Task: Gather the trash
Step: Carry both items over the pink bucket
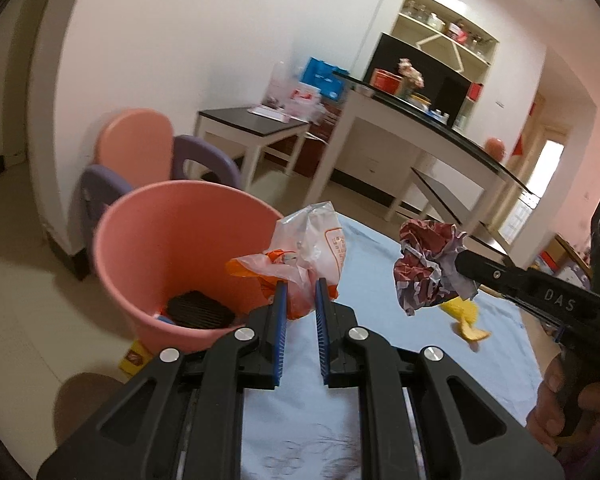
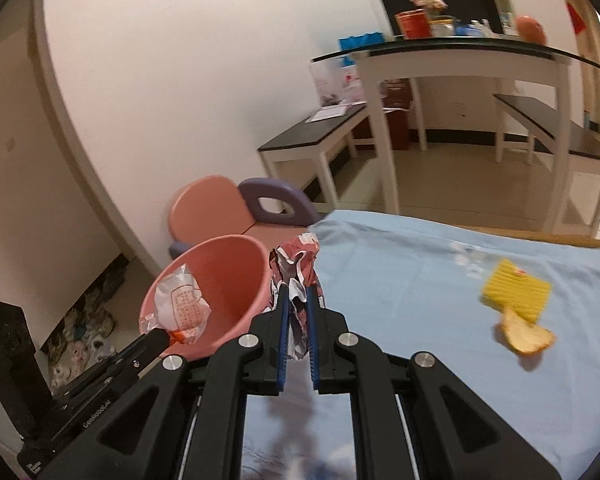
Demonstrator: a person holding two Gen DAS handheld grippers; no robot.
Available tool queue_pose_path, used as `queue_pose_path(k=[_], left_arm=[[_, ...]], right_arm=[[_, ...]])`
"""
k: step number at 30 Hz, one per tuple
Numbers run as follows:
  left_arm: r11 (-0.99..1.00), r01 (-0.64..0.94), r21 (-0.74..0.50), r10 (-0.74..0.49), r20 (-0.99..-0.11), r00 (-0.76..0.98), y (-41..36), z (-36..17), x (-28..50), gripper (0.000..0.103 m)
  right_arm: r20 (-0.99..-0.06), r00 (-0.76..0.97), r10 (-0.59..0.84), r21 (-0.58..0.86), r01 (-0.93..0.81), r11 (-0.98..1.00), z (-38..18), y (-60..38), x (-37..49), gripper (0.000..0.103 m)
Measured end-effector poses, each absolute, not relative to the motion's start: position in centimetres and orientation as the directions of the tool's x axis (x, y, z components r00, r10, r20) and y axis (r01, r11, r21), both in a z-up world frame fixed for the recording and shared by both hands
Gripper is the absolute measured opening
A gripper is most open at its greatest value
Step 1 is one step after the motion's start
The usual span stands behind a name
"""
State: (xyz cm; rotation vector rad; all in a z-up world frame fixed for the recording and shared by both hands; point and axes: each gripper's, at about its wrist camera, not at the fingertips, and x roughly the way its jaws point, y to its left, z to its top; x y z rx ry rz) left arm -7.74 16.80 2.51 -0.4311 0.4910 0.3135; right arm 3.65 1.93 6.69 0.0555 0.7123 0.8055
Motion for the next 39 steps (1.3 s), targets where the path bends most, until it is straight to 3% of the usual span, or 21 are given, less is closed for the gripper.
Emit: queue_pose_path(k=[12,39], left_arm=[[0.816,-0.503,-0.284,0.295,-0.543,0.786,20.9,0.8,-9.1,0.013],[0.783,-0.554,-0.282,0.299,-0.61,0.734,23.5,-1.9,-7.9,0.013]], right_arm=[[-0.575,0.418,0.703,0.279,-0.707,0.649,6.0,8.7,2.6,0.008],[-0.648,0.361,0.67,0.243,-0.736,0.632,1.7,14.5,3.5,0.009]])
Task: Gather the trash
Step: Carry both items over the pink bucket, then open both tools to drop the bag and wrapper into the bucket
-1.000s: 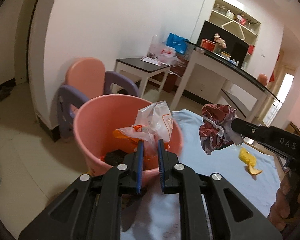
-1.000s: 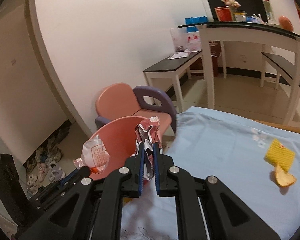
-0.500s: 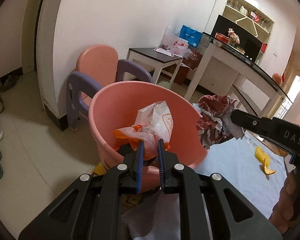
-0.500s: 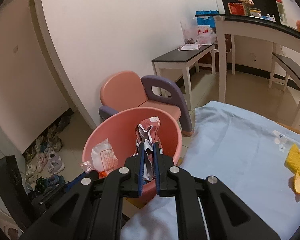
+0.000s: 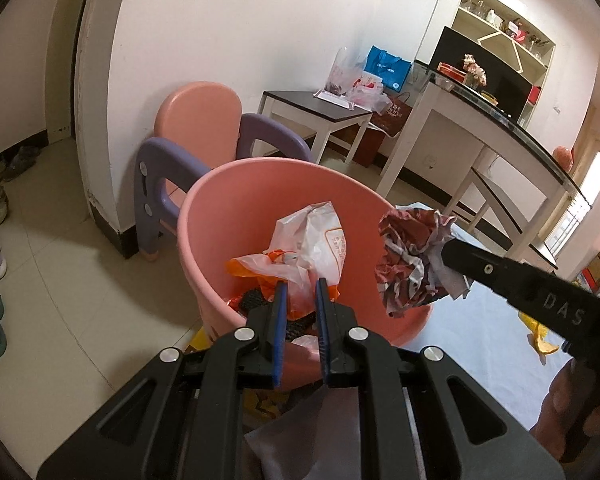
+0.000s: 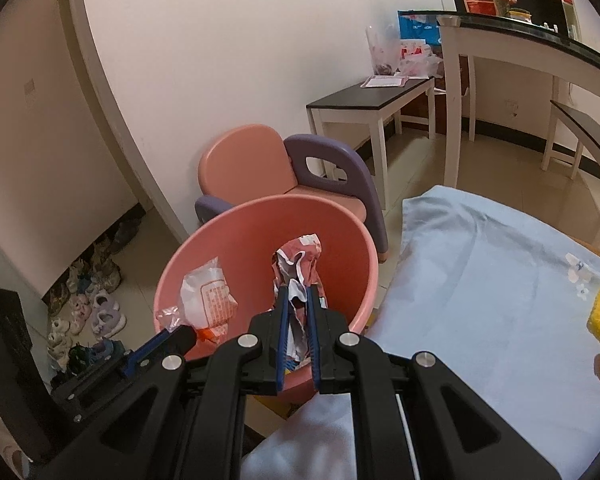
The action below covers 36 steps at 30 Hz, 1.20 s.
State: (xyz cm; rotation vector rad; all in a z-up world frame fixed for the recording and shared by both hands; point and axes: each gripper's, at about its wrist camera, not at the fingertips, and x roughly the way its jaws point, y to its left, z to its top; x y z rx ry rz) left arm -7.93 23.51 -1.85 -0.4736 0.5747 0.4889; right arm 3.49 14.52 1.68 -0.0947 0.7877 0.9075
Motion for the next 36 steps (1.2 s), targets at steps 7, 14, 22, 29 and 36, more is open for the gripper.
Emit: queue_pose_path(k=[7,14,22,29,36], left_arm=[[0.781,-0.562,-0.274,0.308,-0.614,0.727,23.4,-2.1,-7.6,0.013],[0.781,-0.567,-0.264,0.311,-0.623,0.718,23.3,-2.5,-7.3,0.014],[0.783,-0.56,-0.27,0.302,-0.623,0.722,23.5,-2.6,-7.4,0.015],[0.799,-0.533,-0.28,0.279,-0.613,0.739,23.1,-2.3,-7.7,0.03],[0.801,-0.528,-0.284,0.268,-0.618,0.739,22.7,-2.1,-7.8,0.03]], right_arm=[[-0.655,0.357,0.666,0.245,-0.734,0.633,1.1,14.7,3.7,0.009],[-0.663,0.349,0.663,0.245,-0.735,0.632,0.8,14.8,3.8,0.009],[-0.674,0.336,0.658,0.251,-0.734,0.631,0.3,14.9,4.0,0.028],[-0.677,0.334,0.656,0.249,-0.735,0.631,0.2,14.5,4.1,0.037],[-0.682,0.336,0.649,0.257,-0.721,0.643,-0.1,12.8,3.9,0.042]])
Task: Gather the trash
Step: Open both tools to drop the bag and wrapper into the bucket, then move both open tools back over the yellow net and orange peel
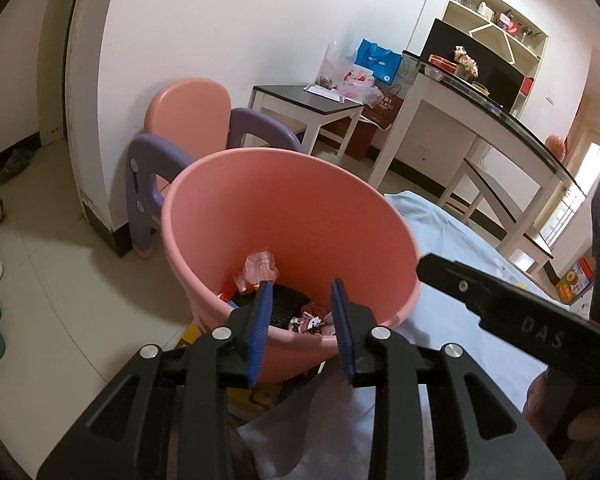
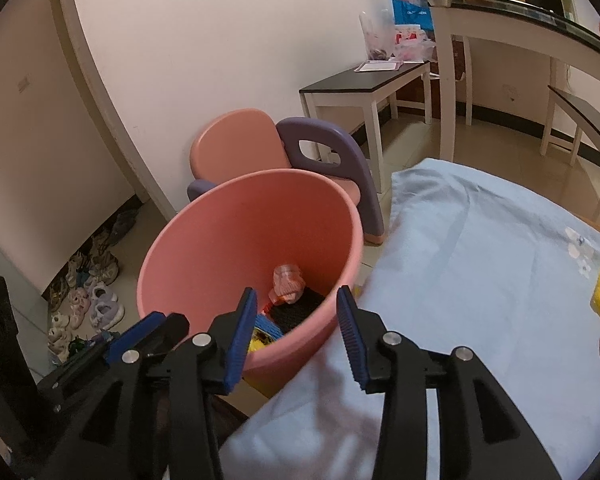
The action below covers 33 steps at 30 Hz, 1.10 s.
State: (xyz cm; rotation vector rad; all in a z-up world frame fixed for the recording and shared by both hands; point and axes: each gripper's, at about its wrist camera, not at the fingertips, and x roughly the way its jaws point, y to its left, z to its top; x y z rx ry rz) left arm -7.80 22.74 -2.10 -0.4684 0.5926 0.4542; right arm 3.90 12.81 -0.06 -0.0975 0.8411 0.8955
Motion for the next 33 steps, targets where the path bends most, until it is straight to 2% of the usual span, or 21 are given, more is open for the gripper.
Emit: queue_pose_path(k=[18,33], left_arm=[[0.831,-0.493,-0.256,0.244,-0.628,0.738,19.6,-1.2,-7.1,0.03],[0.873,-0.441,-0.207,0.194,-0.682,0.705,15.1,-2.1,-5.0,0.03]], right_arm=[[-0.694,0.396,0.601,0.214,-0.684,0.698,-0.6,5.8,2.9,0.047],[-0.695,0.43,0.576,0.216,-0.639,0.738,-0.9,0.4,2.1,0.049]])
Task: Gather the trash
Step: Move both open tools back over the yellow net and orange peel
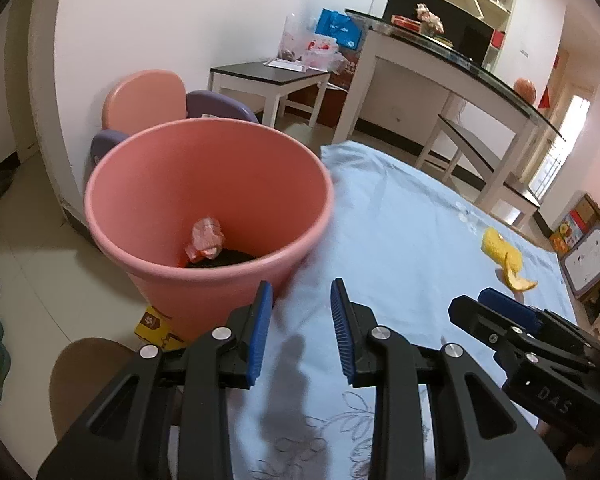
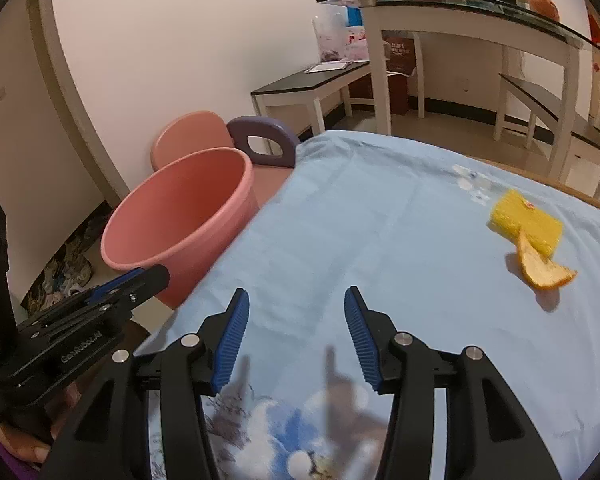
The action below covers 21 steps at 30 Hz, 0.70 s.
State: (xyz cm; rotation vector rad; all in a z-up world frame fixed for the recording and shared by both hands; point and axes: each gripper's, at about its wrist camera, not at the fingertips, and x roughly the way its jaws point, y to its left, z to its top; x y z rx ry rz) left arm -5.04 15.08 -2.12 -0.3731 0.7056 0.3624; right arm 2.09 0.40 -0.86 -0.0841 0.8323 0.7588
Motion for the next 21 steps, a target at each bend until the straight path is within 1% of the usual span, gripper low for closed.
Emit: queue_pose_path(k=[9,13,21], left_arm=[[0.893,-0.415,-0.175,0.181,-0.704,0.687,12.5,-3.1,-3.4,0.03],[0.903,-0.405,-0.141,0.192,-0.712,0.676,11.6,-3.5,-3.0,0.03],[0.897,-0.425,-0.123,0.216,-0.716,0.664,11.3,-3.9,-2.8,0.03]], right_arm=[[-0.694,0.454,0.558,0.237,-0.588,0.773,-1.2,-2.9,2.6,0.05],[-0.693,0.466,0.55,0.254,-0.556,0.791,-1.5,-4.7,2.9,0.05],[-0.696,0.484,0.53,0.276,-0.501,0.82,-1.7,-7.4,3.7,0.05]])
